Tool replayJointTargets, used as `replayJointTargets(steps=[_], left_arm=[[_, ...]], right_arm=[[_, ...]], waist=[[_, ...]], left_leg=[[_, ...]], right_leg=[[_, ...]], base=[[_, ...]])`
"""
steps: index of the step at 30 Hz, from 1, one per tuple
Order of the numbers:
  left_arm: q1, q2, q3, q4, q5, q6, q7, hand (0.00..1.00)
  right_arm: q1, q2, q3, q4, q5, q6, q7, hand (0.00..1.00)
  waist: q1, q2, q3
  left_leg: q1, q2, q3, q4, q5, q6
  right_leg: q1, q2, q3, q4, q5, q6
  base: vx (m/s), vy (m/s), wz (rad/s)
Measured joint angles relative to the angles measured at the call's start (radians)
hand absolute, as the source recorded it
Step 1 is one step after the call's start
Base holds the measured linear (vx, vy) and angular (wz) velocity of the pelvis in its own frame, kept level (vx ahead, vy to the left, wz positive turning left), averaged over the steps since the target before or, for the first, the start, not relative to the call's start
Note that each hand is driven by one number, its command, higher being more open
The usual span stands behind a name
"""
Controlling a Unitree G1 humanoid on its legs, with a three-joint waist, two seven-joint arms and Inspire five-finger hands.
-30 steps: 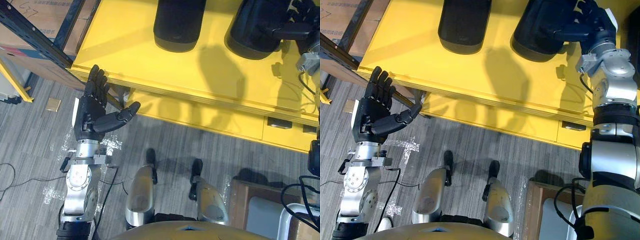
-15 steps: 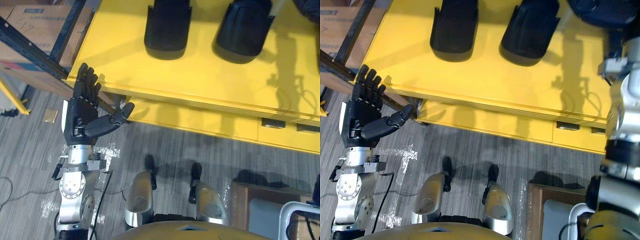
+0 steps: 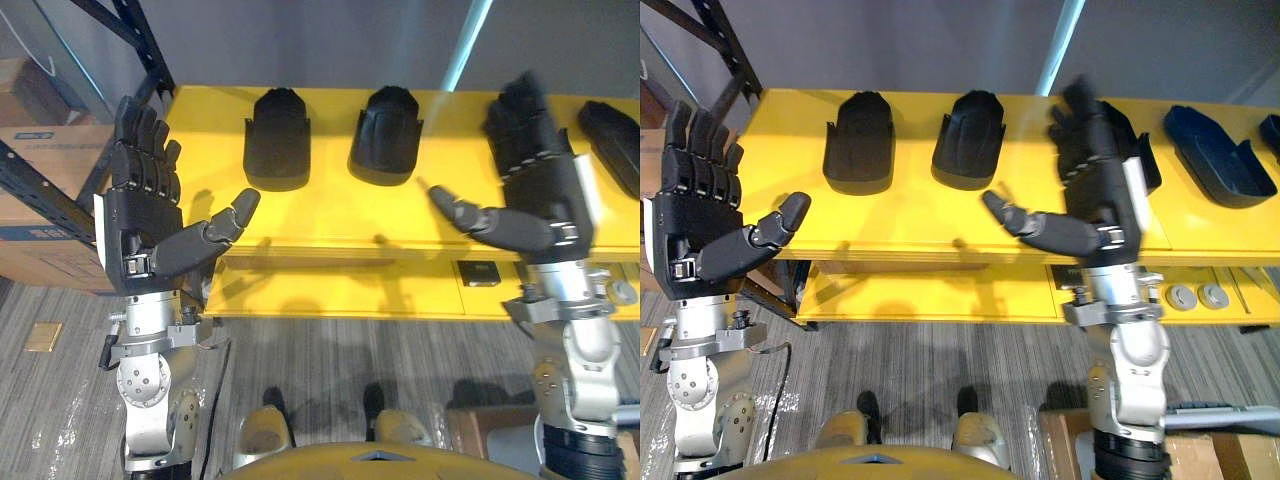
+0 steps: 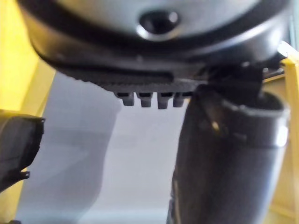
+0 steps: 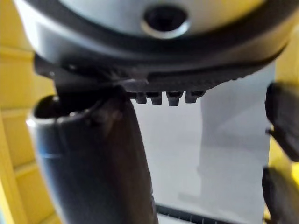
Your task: Walk over and take three plastic housings, then place them on the shelf
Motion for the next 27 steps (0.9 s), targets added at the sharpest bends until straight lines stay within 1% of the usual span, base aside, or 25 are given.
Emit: replayJointTargets(steps=[2,3,5,7,9,11,13,15,19,22,27], left_arm=[[0.007,-0.002,-0.012,0.0,0.003,0.015,0.006,1.0],[0.02,-0.003,-0.015,0.0,0.003,0.019,0.007,1.0],[0.026,-0.004,-0.014,0.0,0.003,0.028,0.01,1.0],[0.034,-0.004,-0.014,0.0,0.003,0.044,0.016,1.0],[0.051,-0.004,-0.023,0.002,0.004,0.059,0.018,1.0],[0.059,-0.004,-0.039,0.004,0.004,0.06,0.02,1.0],[0.059,-0.005,-0.047,0.004,0.004,0.061,0.022,1.0],[0.06,-0.005,-0.056,0.004,0.005,0.062,0.024,1.0],[0.073,-0.005,-0.057,0.004,0.004,0.065,0.033,1.0],[0.097,-0.005,-0.074,0.006,0.004,0.076,0.04,1.0],[0.096,-0.005,-0.082,0.01,0.004,0.078,0.049,1.0]], right_arm=[[-0.011,0.02,0.073,0.001,0.0,0.0,-0.035,1.0],[-0.019,0.04,0.101,0.002,-0.004,0.001,-0.059,1.0],[-0.042,0.06,0.13,0.006,-0.005,0.009,-0.097,1.0],[-0.073,0.075,0.165,0.035,-0.013,0.02,-0.139,1.0],[-0.086,0.085,0.211,0.095,-0.048,0.025,-0.199,1.0],[-0.093,0.089,0.24,0.144,-0.051,0.037,-0.255,1.0],[-0.124,0.11,0.255,0.219,-0.053,0.044,-0.303,1.0],[-0.158,0.125,0.26,0.298,-0.053,0.044,-0.377,1.0],[-0.226,0.144,0.262,0.395,-0.052,0.044,-0.427,1.0],[-0.283,0.152,0.272,0.457,-0.052,0.045,-0.445,1.0],[-0.319,0.154,0.287,0.52,-0.051,0.044,-0.441,1.0]], waist=[[0.021,-0.001,-0.002],[0.024,-0.004,-0.012],[0.024,-0.01,-0.02],[0.025,-0.016,-0.025],[0.025,-0.021,-0.038],[0.027,-0.021,-0.04],[0.031,-0.018,-0.042],[0.042,-0.01,-0.043],[0.049,-0.003,-0.043],[0.052,0.003,-0.043],[0.056,0.01,-0.041]], left_leg=[[0.019,-0.003,-0.007,-0.009,0.003,-0.001],[0.02,-0.008,-0.013,-0.018,0.009,0.0],[0.023,-0.018,-0.022,-0.038,0.019,-0.002],[0.035,-0.026,-0.024,-0.063,0.03,0.002],[0.05,-0.037,-0.03,-0.104,0.052,0.005],[0.06,-0.048,-0.034,-0.138,0.073,0.007],[0.071,-0.053,-0.036,-0.177,0.094,0.006],[0.078,-0.055,-0.046,-0.214,0.126,0.005],[0.086,-0.064,-0.063,-0.248,0.147,0.002],[0.085,-0.068,-0.069,-0.248,0.148,0.004],[0.083,-0.069,-0.088,-0.249,0.15,0.005]], right_leg=[[0.022,-0.001,-0.009,-0.006,0.0,0.0],[0.025,-0.004,-0.015,-0.008,0.0,0.0],[0.025,-0.01,-0.026,-0.008,0.0,0.0],[0.026,-0.015,-0.028,-0.007,-0.001,0.001],[0.025,-0.022,-0.036,-0.007,-0.004,0.004],[0.023,-0.028,-0.048,-0.006,-0.01,-0.002],[0.019,-0.029,-0.054,-0.006,-0.01,-0.002],[0.018,-0.029,-0.067,-0.005,-0.009,-0.002],[0.017,-0.029,-0.083,-0.008,-0.009,-0.003],[0.019,-0.031,-0.089,-0.008,-0.006,-0.007],[0.025,-0.031,-0.106,-0.006,-0.009,-0.005]], base=[[-0.01,-0.007,0.14],[-0.02,0.002,0.11],[-0.04,0.015,0.17],[-0.06,0.013,0.07],[-0.05,0.014,0.09],[-0.06,0.012,0.17],[-0.04,0.014,0.14],[-0.01,-0.012,0.15],[-0.01,0.005,0.13],[0.01,0.002,0.06],[0.0,-0.008,0.09]])
